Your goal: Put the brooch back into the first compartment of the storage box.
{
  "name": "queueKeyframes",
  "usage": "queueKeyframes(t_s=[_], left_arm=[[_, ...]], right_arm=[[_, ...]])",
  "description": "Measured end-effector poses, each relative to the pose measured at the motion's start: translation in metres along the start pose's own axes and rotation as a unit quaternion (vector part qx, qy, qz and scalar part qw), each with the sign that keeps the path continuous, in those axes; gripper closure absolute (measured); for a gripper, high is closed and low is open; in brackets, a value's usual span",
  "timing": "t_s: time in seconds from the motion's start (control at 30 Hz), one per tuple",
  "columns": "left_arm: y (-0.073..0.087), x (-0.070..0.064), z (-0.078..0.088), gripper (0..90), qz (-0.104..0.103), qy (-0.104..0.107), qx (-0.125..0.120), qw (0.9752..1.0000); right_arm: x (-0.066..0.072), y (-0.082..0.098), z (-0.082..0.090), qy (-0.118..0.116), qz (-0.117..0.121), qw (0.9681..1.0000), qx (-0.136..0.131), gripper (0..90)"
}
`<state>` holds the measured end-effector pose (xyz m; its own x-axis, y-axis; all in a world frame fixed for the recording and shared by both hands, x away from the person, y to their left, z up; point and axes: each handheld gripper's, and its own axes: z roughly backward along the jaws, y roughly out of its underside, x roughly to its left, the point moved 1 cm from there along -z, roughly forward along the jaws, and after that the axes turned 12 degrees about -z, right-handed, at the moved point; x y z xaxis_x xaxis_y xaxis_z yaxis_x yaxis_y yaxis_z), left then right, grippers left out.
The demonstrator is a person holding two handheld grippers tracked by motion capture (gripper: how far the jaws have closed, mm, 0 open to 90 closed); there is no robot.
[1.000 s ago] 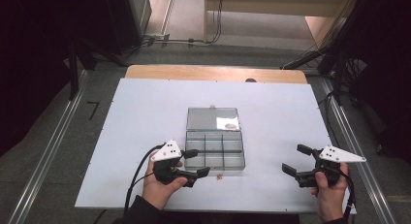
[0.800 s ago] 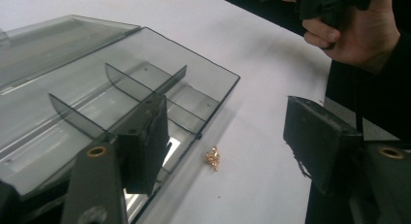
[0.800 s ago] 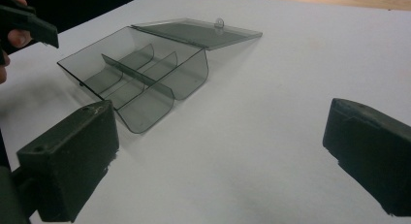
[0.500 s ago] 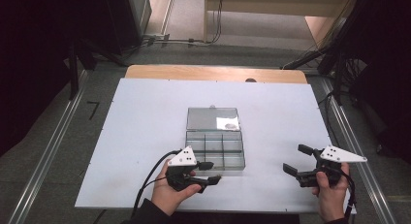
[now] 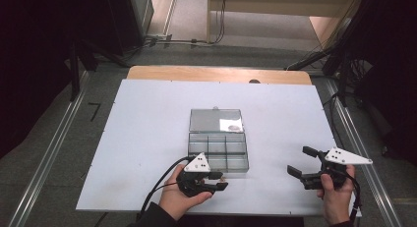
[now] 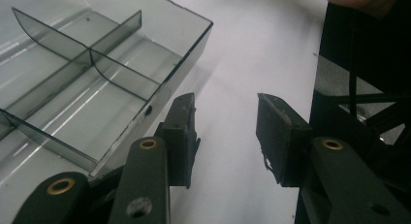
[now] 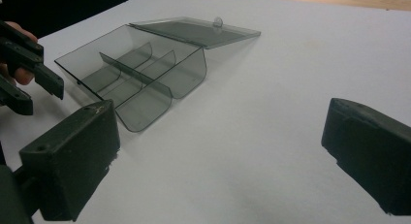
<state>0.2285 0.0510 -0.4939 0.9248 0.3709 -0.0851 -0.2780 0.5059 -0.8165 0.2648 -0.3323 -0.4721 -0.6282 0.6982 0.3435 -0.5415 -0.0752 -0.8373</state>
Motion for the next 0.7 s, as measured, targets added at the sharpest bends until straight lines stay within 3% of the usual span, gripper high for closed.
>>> queueKeyframes(t_s=[0.17,0.4,0.7], left_arm=[[0.004,0.003,-0.006,62.6,0.007,-0.005,0.025,0.9996],[0.008,0.004,-0.014,64.2,0.0,-0.021,0.06,0.998],[0.008,0.005,-0.017,67.0,0.002,-0.038,0.063,0.9973]], right_arm=[[0.0,0.0,0.0,0.0,0.001,1.0,0.0,0.0],[0.0,0.0,0.0,-0.001,-0.001,1.0,0.0,0.0],[0.0,0.001,-0.001,-0.004,-0.001,1.0,0.001,0.0]])
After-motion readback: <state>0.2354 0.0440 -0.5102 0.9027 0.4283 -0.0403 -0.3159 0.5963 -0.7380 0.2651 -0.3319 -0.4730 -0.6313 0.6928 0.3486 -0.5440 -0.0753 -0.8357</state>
